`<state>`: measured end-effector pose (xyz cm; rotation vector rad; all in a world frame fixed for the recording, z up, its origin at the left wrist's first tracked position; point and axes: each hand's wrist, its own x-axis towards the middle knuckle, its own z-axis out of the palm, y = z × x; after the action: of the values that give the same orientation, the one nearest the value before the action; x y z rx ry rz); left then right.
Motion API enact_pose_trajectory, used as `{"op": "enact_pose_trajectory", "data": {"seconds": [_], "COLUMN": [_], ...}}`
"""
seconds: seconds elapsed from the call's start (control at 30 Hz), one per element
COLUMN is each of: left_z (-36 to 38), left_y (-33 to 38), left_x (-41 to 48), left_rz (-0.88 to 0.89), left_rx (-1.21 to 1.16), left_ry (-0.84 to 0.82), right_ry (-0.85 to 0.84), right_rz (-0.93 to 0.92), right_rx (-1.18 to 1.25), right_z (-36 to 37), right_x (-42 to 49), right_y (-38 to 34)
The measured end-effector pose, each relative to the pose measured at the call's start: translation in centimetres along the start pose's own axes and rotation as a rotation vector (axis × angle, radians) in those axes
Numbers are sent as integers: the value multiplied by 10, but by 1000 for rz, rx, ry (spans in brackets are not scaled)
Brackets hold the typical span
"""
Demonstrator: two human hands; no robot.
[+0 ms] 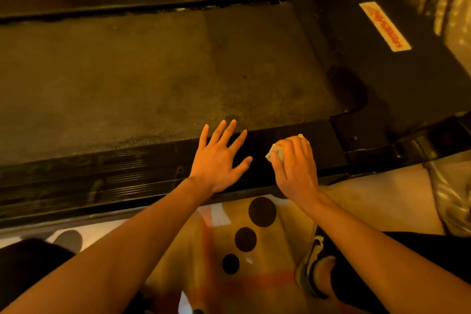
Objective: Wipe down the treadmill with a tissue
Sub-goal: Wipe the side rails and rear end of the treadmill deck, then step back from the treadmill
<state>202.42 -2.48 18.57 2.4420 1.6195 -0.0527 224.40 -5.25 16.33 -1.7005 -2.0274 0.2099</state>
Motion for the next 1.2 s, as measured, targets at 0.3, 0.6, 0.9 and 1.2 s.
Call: {"op": "enact_pose_trajectory", "data": {"seconds": [0.3,0.6,0.9,1.2], "left_z": [-56,-58,1,30], "left_y": [-194,-307,-300,-337], "left_x": [-105,-269,-412,-513], "left_rz": [-361,-844,-1244,-1478], "left_rx": [135,84,-122,-224], "left_ry": [40,89,113,102], "right_ry": [-93,-262,-511,-655], "right_rz": [-443,-787,-1072,-1245], "right_rx": [96,165,192,146], "right_z": [100,186,241,285], "right_x": [105,111,30,-25], "right_y": [-177,-395,-539,-665]}}
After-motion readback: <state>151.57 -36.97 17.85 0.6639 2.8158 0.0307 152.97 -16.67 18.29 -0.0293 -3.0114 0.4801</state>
